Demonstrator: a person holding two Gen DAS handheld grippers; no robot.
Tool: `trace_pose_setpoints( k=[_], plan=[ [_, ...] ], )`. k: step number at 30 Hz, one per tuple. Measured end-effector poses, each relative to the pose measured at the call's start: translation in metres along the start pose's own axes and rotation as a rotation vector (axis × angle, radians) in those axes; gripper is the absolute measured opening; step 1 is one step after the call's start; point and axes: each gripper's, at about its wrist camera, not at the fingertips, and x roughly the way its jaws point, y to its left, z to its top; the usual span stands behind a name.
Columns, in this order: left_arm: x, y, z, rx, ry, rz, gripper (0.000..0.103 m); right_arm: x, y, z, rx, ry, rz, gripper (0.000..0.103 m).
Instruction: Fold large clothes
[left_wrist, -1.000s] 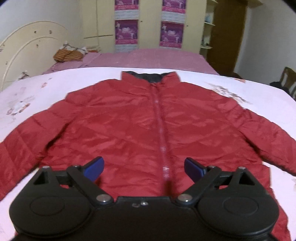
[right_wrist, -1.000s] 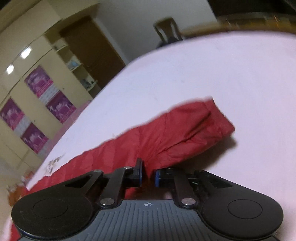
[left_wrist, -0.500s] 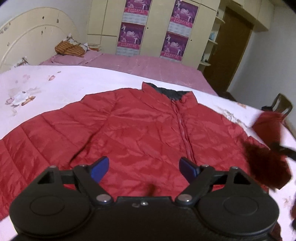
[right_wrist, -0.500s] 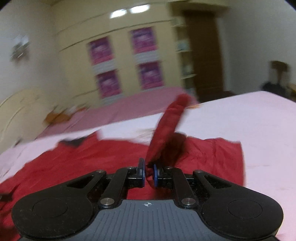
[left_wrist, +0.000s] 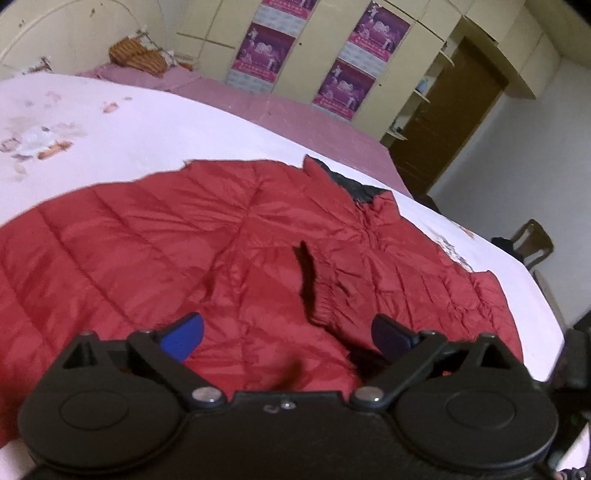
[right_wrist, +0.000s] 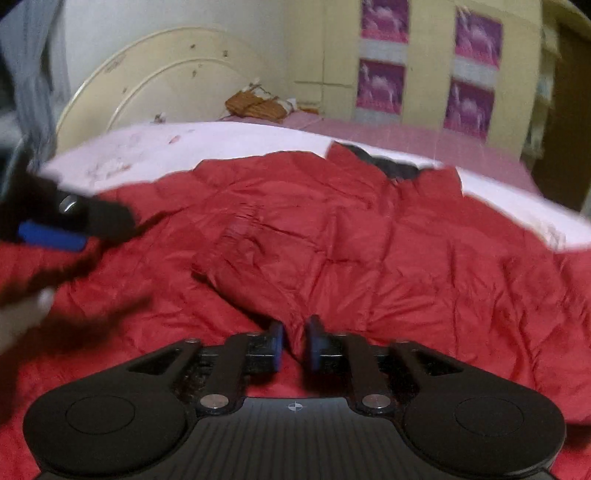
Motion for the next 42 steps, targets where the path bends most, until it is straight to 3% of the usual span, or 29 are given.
trace_pose_setpoints(
  k=[1, 4, 5, 7, 10, 12, 13, 14, 17, 20, 21, 22, 24, 31, 33, 35, 37, 39, 41, 42],
  plan=[
    [0.004, -0.001, 0.001, -0.001, 0.005, -0.013, 0.096, -0.008, 0.002, -0.001, 0.000, -0.029, -0.006, 0.078],
    [0.022, -0.006, 0.005, -0.012, 0.033, -0.073, 0.090, -0.029, -0.008, -0.001, 0.029, -0.076, -0.028, 0.076],
    [0.030, -0.009, 0.007, -0.009, 0.047, -0.085, 0.085, -0.038, -0.016, -0.003, 0.058, -0.088, -0.032, 0.072],
    [0.049, -0.019, 0.010, 0.019, 0.080, -0.076, 0.080, -0.056, -0.035, -0.002, 0.131, -0.089, -0.052, 0.042],
    [0.075, -0.035, 0.011, 0.071, 0.123, -0.008, 0.076, -0.083, -0.069, -0.005, 0.245, -0.106, -0.098, 0.029],
    [0.086, -0.048, 0.011, 0.132, 0.121, 0.033, 0.053, -0.102, -0.091, -0.010, 0.307, -0.105, -0.131, 0.029],
    [0.090, -0.053, 0.011, 0.162, 0.116, 0.048, 0.031, -0.110, -0.099, -0.013, 0.324, -0.107, -0.143, 0.029],
    [0.091, -0.056, 0.011, 0.168, 0.107, 0.044, 0.019, -0.118, -0.104, -0.016, 0.341, -0.108, -0.152, 0.029],
    [0.061, -0.056, 0.020, 0.159, -0.040, 0.057, 0.019, -0.140, -0.120, -0.023, 0.391, -0.109, -0.179, 0.029],
    [0.023, -0.044, 0.024, 0.167, -0.167, 0.138, 0.019, -0.152, -0.130, -0.032, 0.415, -0.118, -0.193, 0.029],
    [0.022, -0.037, 0.024, 0.165, -0.156, 0.159, 0.019, -0.154, -0.133, -0.035, 0.418, -0.120, -0.201, 0.027],
    [0.026, -0.030, 0.023, 0.155, -0.126, 0.175, 0.019, -0.155, -0.136, -0.038, 0.424, -0.117, -0.204, 0.013],
    [0.036, -0.021, 0.018, 0.143, -0.070, 0.183, 0.019, -0.148, -0.144, -0.043, 0.443, -0.088, -0.218, 0.007],
    [0.060, -0.019, 0.004, 0.146, -0.021, 0.213, 0.019, -0.135, -0.166, -0.040, 0.437, -0.084, -0.261, 0.005],
    [0.059, -0.018, 0.001, 0.149, -0.010, 0.216, 0.019, -0.115, -0.175, -0.040, 0.411, -0.033, -0.299, 0.005],
    [0.059, -0.016, -0.003, 0.154, -0.001, 0.210, 0.019, -0.090, -0.188, -0.046, 0.415, 0.096, -0.322, 0.005],
    [0.056, -0.017, -0.005, 0.180, 0.005, 0.208, 0.020, -0.092, -0.192, -0.047, 0.408, 0.086, -0.309, 0.004],
    [0.044, -0.018, -0.001, 0.203, -0.031, 0.225, 0.027, -0.104, -0.194, -0.045, 0.413, 0.070, -0.303, 0.004],
    [0.021, -0.022, 0.001, 0.250, -0.151, 0.258, 0.048, -0.121, -0.201, -0.042, 0.456, 0.011, -0.289, 0.004],
    [0.015, -0.025, 0.004, 0.271, -0.192, 0.279, 0.052, -0.127, -0.204, -0.038, 0.460, -0.010, -0.293, 0.004]
  ],
)
